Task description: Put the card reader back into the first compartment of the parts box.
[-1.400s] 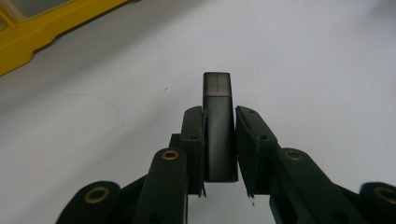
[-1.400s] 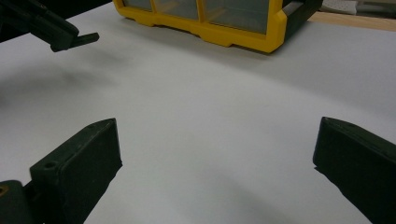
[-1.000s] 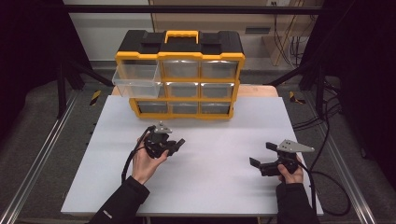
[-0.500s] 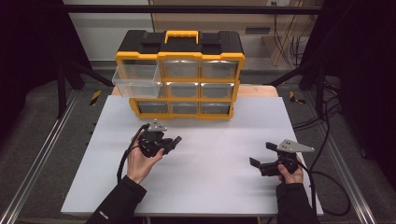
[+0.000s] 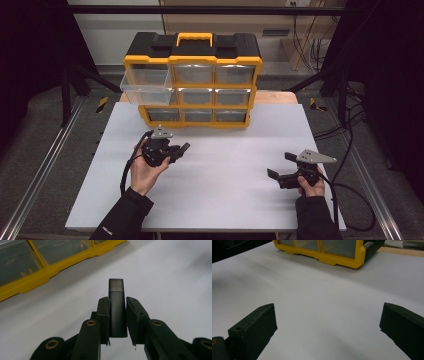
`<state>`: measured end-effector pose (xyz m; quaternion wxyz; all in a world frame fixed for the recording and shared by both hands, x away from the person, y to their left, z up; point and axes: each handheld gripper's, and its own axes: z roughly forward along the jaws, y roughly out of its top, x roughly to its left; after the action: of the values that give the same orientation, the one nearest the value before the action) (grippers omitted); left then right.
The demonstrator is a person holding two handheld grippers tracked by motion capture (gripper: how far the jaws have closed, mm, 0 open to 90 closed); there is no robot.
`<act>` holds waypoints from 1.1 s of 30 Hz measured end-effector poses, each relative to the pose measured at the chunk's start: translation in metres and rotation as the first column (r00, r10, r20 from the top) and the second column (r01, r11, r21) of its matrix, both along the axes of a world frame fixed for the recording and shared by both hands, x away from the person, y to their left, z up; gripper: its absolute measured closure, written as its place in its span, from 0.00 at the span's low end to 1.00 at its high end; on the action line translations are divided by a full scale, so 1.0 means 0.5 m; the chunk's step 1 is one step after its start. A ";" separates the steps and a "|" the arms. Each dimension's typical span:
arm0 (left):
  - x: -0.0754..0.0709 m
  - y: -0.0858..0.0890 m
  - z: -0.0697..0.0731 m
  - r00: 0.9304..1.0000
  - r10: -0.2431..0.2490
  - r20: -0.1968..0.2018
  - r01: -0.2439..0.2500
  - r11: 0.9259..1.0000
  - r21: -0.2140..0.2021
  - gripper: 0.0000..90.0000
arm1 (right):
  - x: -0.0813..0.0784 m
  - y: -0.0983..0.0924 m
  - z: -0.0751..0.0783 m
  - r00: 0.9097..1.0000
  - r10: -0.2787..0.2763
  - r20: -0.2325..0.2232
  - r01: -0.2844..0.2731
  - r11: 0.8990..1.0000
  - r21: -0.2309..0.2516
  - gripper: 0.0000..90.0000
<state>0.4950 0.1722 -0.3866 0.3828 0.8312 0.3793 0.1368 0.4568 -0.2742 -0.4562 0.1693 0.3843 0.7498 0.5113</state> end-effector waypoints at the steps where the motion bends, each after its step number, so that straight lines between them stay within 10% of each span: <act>1: 0.000 0.002 0.001 1.000 0.004 -0.001 -0.004 1.000 -0.006 0.81 | 0.000 0.000 0.000 1.000 0.000 0.001 0.000 1.000 0.000 0.01; 33: -0.006 0.053 0.042 0.998 0.052 0.043 -0.051 0.999 -0.019 0.81 | 0.001 0.000 0.000 1.000 0.001 0.000 -0.001 1.000 0.001 0.01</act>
<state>0.4919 0.1987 -0.3657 0.3949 0.8145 0.3934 0.1611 0.4571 -0.2740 -0.4565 0.1689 0.3840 0.7498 0.5117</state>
